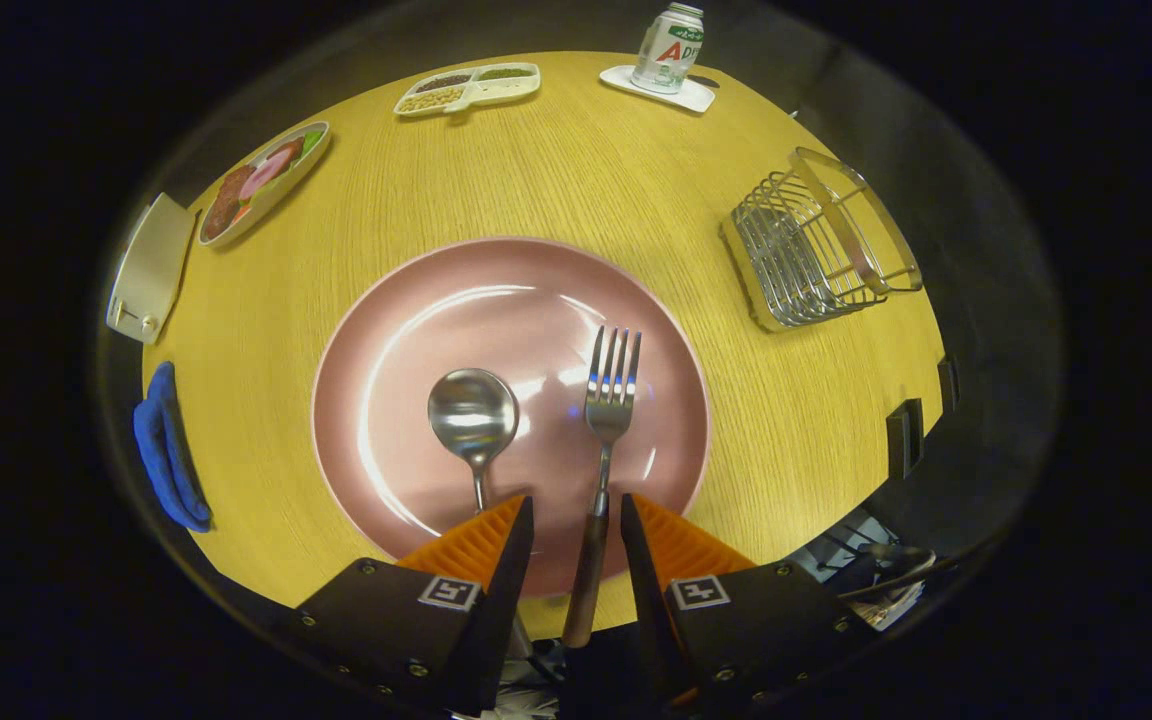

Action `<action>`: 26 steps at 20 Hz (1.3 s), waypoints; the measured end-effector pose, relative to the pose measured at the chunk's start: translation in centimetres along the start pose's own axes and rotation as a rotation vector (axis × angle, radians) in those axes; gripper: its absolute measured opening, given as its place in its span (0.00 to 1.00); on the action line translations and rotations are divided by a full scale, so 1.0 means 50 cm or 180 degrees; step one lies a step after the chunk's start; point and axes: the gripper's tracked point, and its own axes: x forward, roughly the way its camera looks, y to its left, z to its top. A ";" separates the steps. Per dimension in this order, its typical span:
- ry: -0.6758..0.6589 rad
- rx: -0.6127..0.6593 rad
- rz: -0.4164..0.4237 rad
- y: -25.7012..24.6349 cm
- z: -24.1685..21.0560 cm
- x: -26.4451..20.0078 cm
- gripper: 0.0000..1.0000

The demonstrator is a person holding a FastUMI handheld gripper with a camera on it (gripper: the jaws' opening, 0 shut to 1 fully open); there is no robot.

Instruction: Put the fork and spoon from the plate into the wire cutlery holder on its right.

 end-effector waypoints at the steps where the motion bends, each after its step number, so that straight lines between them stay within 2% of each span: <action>1: 0.0029 -0.0037 -0.0022 -0.004 -0.002 0.003 0.49; 4: 0.0068 -0.0071 0.0029 -0.004 -0.009 0.004 0.36; 5: 0.0096 -0.0096 -0.0019 -0.007 -0.007 0.019 0.18; 6: 0.0063 -0.0158 -0.0021 -0.011 -0.003 0.006 0.18; 7: 0.0073 -0.0209 -0.0041 -0.012 -0.007 0.012 0.07; 10: 0.0076 -0.0381 -0.0235 -0.032 -0.007 0.006 0.07; 26: -0.0231 -0.0486 -0.0560 -0.062 0.067 -0.125 0.07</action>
